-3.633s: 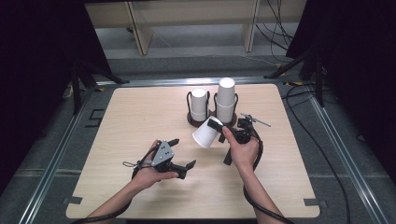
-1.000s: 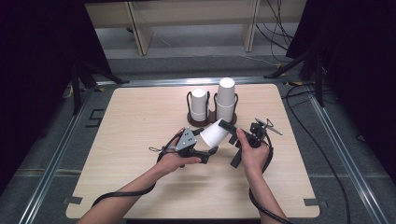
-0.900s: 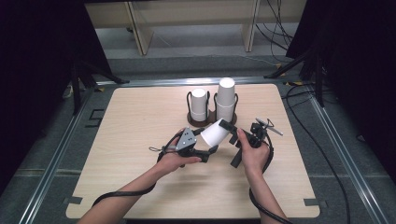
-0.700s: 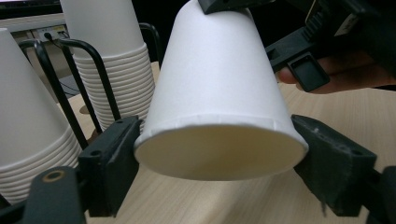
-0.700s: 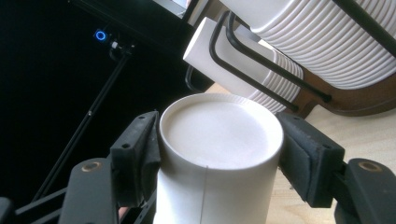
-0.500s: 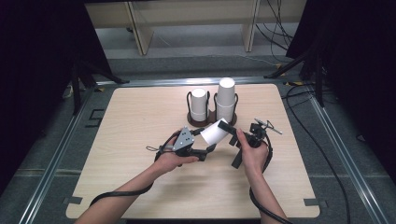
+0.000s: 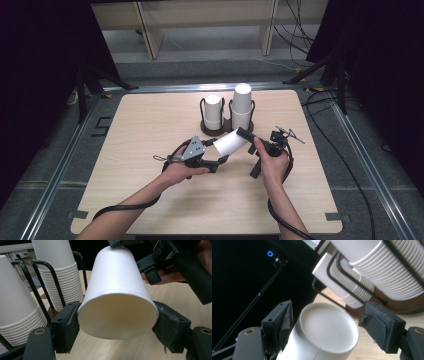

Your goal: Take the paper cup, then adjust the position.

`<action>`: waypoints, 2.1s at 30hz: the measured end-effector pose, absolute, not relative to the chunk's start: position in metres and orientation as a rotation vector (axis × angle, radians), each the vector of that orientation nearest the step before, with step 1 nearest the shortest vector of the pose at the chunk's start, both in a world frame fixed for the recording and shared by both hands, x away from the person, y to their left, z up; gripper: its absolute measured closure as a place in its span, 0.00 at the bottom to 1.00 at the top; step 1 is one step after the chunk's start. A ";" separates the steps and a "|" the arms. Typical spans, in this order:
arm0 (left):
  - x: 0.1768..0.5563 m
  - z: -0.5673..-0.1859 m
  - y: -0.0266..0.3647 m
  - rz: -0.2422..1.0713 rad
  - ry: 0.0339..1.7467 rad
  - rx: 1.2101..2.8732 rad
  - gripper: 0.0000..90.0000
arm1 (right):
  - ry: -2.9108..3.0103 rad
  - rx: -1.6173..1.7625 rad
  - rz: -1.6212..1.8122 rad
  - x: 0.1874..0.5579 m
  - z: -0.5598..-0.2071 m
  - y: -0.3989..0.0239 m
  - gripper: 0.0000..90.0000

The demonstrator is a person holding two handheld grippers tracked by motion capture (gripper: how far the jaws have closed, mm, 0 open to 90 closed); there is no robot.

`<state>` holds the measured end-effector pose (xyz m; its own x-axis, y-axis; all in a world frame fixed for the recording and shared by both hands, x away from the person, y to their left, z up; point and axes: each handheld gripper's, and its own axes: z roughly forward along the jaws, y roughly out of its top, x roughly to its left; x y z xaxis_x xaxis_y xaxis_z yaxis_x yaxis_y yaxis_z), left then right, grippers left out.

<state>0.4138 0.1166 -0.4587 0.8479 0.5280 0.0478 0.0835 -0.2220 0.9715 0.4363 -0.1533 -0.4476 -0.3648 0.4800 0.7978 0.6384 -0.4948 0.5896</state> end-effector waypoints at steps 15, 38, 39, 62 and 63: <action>0.410 -0.450 0.145 0.428 0.481 1.822 0.28 | -1.797 -1.655 -2.151 0.419 -0.445 -0.178 0.26; 0.403 -0.439 0.172 0.436 0.486 1.834 0.30 | -1.772 -1.704 -2.201 0.394 -0.469 -0.213 0.33; 0.403 -0.438 0.173 0.440 0.487 1.834 0.30 | -1.778 -1.699 -2.211 0.395 -0.469 -0.214 0.33; 0.404 -0.428 0.189 0.469 0.506 1.905 0.30 | -2.126 -1.506 -2.111 0.400 -0.475 -0.199 0.33; 0.404 -0.427 0.190 0.470 0.507 1.912 0.30 | -2.175 -1.491 -2.099 0.400 -0.475 -0.198 0.33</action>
<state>0.4042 0.1899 -0.4272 0.8326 0.5463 0.0911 0.1323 -0.3558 0.9251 0.3997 -0.1981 -0.4754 -0.5877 0.7045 0.3978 0.4226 -0.1519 0.8935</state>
